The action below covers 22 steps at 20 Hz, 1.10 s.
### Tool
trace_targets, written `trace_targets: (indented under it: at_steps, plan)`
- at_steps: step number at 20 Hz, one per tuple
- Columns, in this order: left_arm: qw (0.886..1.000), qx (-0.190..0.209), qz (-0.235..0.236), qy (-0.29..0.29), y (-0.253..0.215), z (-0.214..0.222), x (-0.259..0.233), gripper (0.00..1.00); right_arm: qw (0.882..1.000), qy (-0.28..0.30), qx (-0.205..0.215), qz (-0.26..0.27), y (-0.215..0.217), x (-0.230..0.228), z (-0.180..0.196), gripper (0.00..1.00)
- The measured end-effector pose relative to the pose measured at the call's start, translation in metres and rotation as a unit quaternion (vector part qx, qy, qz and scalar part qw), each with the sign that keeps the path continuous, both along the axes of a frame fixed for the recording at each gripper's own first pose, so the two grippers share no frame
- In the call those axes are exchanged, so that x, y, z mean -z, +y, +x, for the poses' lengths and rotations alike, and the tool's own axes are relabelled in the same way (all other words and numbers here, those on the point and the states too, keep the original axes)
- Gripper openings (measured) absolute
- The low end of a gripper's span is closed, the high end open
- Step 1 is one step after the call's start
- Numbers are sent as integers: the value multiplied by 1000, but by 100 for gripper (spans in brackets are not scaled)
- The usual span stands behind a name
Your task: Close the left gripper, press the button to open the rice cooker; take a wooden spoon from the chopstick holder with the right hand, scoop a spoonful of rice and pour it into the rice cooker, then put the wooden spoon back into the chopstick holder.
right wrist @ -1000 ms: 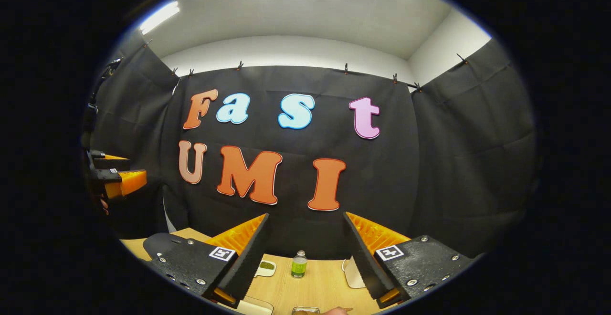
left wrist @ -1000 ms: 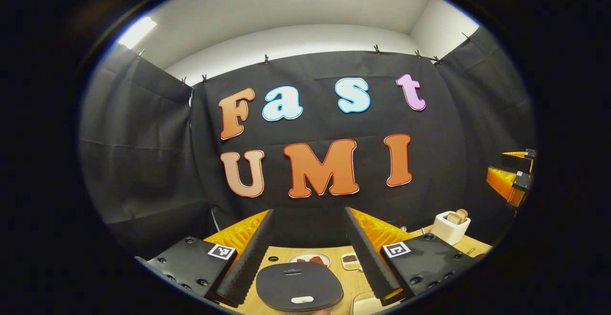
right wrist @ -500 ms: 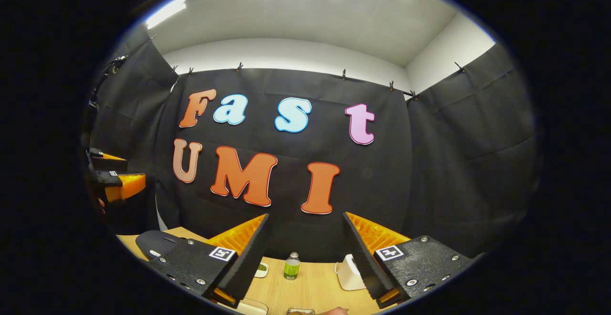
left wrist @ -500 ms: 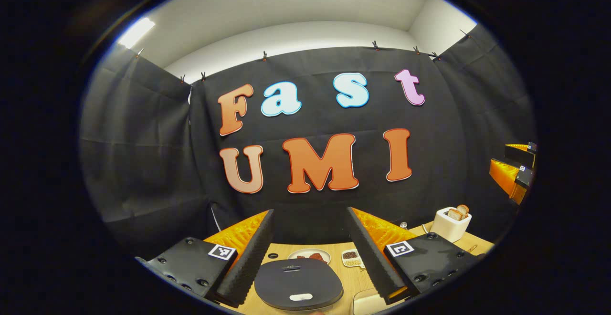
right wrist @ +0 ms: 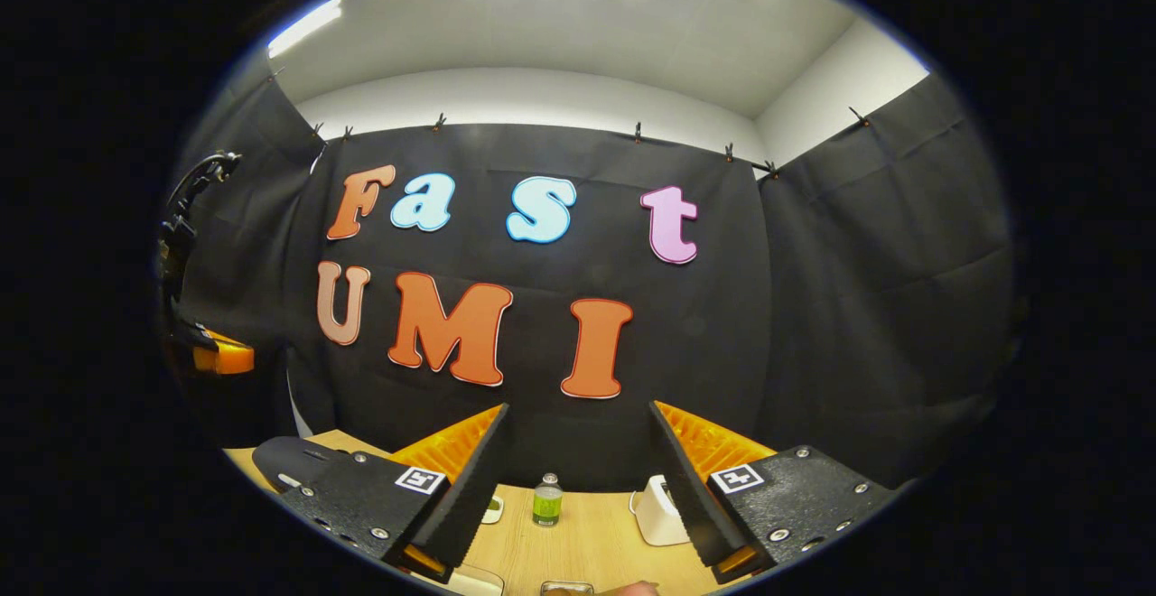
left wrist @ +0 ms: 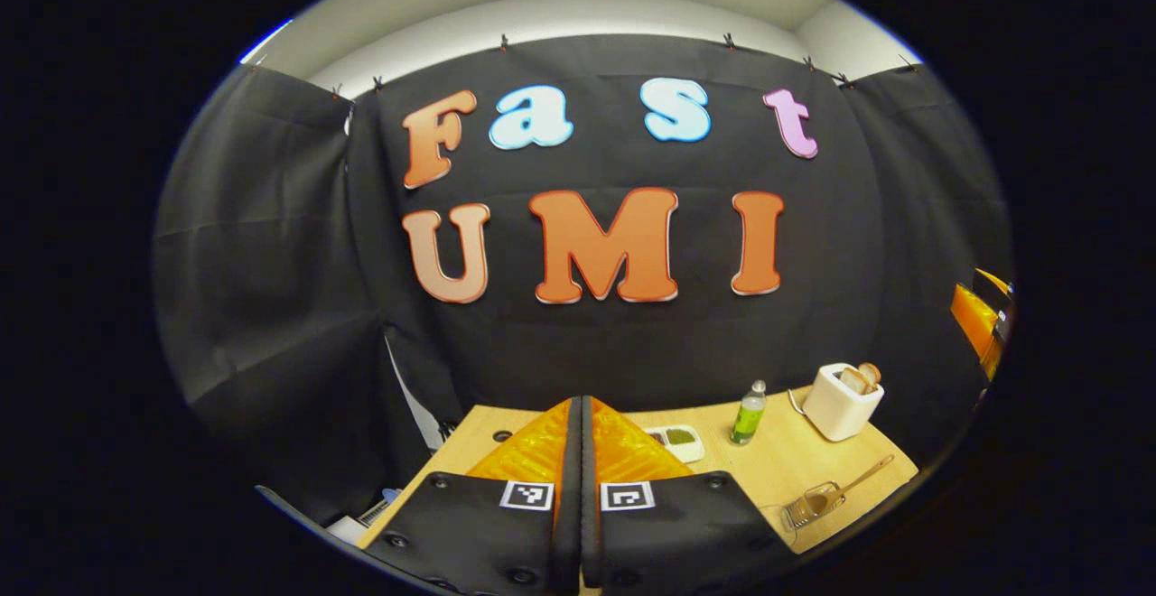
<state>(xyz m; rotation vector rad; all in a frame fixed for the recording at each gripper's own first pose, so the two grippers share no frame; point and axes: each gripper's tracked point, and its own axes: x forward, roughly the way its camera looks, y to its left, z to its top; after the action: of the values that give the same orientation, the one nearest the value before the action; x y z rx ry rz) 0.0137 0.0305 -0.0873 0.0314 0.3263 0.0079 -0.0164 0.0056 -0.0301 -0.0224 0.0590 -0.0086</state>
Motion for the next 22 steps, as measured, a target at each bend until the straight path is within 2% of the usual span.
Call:
trace_targets:
  at_steps: [3, 4, 5, 6, 7, 8, 11, 12, 13, 14, 15, 16, 22]
  plan:
    - [996, -2, -31, 82, 5, 3, 31, 4, 1000, 10, 5, -1, -5, 9, -2, 91]
    - [992, -6, -39, 117, 6, 2, 44, 4, 1000, 13, 8, -1, -8, 12, -3, 91]
    - [987, -10, -46, 151, 9, 1, 57, 0, 1000, 16, 9, -1, -8, 14, -4, 91]
    - [981, -11, -50, 189, 10, -2, 70, 4, 1000, 20, 13, -2, -12, 17, -5, 91]
    - [973, -14, -55, 222, 13, -3, 85, 0, 1000, 23, 15, -3, -14, 19, -6, 91]
    - [965, -12, -59, 255, 12, -7, 96, 4, 999, 26, 20, -4, -17, 20, -8, 92]
    - [939, -13, -79, 335, 11, -10, 135, 4, 999, 41, 33, -5, -24, 31, -14, 91]
    - [927, -14, -92, 362, 9, -15, 148, 0, 998, 45, 38, -5, -27, 34, -16, 91]
    - [916, -18, -110, 386, 9, -19, 160, 5, 998, 49, 45, -6, -30, 37, -18, 92]
    - [902, -18, -127, 412, 6, -22, 171, 0, 997, 52, 49, -6, -32, 40, -20, 92]
    - [891, -25, -140, 430, 10, -25, 183, 4, 997, 55, 54, -8, -34, 42, -22, 92]
    - [882, -25, -150, 446, 11, -26, 193, 4, 997, 58, 58, -9, -35, 44, -24, 92]
    - [850, -45, -177, 494, 25, -30, 237, 5, 994, 72, 80, -10, -42, 56, -30, 91]
